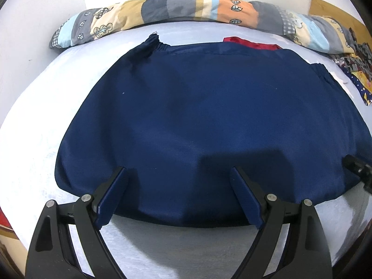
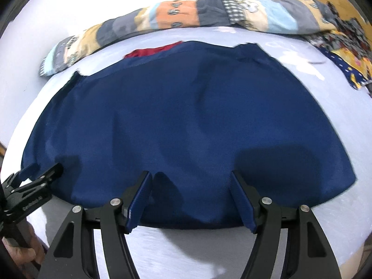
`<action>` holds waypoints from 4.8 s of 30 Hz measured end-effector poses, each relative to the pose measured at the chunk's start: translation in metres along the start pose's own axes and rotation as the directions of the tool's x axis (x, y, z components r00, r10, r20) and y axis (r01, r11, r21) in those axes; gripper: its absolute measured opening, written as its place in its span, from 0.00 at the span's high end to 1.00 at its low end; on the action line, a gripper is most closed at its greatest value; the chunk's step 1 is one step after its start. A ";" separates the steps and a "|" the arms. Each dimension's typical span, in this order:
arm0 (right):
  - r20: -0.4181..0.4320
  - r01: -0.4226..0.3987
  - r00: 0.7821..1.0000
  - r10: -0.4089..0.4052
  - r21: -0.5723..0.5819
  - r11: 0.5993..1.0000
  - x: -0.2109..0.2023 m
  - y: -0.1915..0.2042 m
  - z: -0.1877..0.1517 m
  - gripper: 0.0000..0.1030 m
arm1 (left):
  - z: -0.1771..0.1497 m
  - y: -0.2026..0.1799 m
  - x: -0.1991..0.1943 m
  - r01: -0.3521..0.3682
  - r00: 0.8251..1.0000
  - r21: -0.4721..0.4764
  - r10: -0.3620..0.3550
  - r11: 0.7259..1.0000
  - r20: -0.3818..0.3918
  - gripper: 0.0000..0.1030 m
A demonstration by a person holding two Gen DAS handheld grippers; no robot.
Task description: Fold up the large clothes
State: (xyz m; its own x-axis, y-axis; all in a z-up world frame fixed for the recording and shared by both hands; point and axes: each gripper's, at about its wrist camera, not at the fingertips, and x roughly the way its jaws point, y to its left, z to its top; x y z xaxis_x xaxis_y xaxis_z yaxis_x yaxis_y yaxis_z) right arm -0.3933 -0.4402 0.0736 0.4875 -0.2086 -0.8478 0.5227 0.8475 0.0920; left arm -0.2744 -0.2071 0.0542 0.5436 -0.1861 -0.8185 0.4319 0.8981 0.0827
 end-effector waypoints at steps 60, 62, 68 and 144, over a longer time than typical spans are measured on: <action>0.154 -0.237 0.970 0.187 0.439 0.867 -0.079 -0.173 -0.031 0.25 | 0.003 -0.091 -0.001 0.135 0.980 0.072 -0.144 0.988 0.136 0.07; 0.163 -0.248 0.968 0.191 0.492 0.835 -0.080 -0.186 -0.035 0.25 | -0.001 -0.088 -0.013 0.104 0.976 0.048 -0.112 0.993 0.189 0.07; 0.184 -0.327 0.944 0.273 0.627 0.707 -0.068 -0.215 -0.050 0.25 | 0.000 -0.084 0.011 0.066 0.993 0.036 -0.069 0.997 0.101 0.04; 0.030 -0.279 0.959 0.280 -0.049 0.959 0.030 0.259 0.083 0.87 | 0.052 0.248 -0.030 -0.027 0.981 -0.393 0.099 0.919 0.164 0.00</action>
State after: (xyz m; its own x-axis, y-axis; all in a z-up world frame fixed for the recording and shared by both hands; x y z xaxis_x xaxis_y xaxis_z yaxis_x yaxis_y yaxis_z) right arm -0.1855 -0.2676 0.1151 0.6350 0.0229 -0.7722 0.3311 0.8951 0.2988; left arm -0.1457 0.0002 0.1289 0.6945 -0.1592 -0.7017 0.0993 0.9871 -0.1258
